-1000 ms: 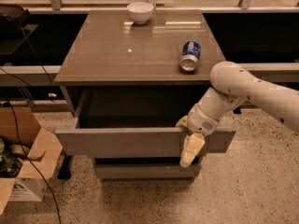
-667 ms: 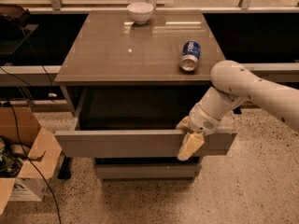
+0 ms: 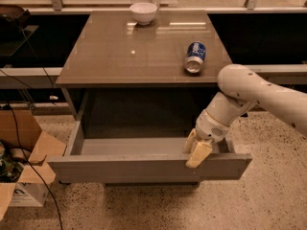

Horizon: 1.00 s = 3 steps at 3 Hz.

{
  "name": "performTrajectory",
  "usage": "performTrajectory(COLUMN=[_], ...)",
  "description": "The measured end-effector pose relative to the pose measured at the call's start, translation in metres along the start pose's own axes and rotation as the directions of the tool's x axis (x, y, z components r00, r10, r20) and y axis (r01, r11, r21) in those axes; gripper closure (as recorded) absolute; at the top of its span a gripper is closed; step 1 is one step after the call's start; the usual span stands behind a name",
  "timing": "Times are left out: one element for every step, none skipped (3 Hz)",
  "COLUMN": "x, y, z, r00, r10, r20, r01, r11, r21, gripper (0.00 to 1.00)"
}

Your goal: Open top drawer

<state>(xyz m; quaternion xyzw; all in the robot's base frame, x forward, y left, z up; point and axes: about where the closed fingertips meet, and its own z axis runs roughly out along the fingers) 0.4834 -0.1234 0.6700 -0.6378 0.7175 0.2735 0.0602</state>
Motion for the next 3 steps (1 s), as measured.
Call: performTrajectory(x=[0.0058, 0.0046, 0.0052], y=[0.0224, 0.0233, 0.0296], z=[0.0116, 0.0094, 0.0132], r00=[1.000, 1.000, 0.999], r10=[0.026, 0.026, 0.038], r20=[0.006, 0.006, 0.014], r01=[-0.026, -0.026, -0.038], r11=[0.9994, 0.9994, 0.9988], r21=[-0.024, -0.024, -0.032], gripper=[0.91, 0.67, 0.44])
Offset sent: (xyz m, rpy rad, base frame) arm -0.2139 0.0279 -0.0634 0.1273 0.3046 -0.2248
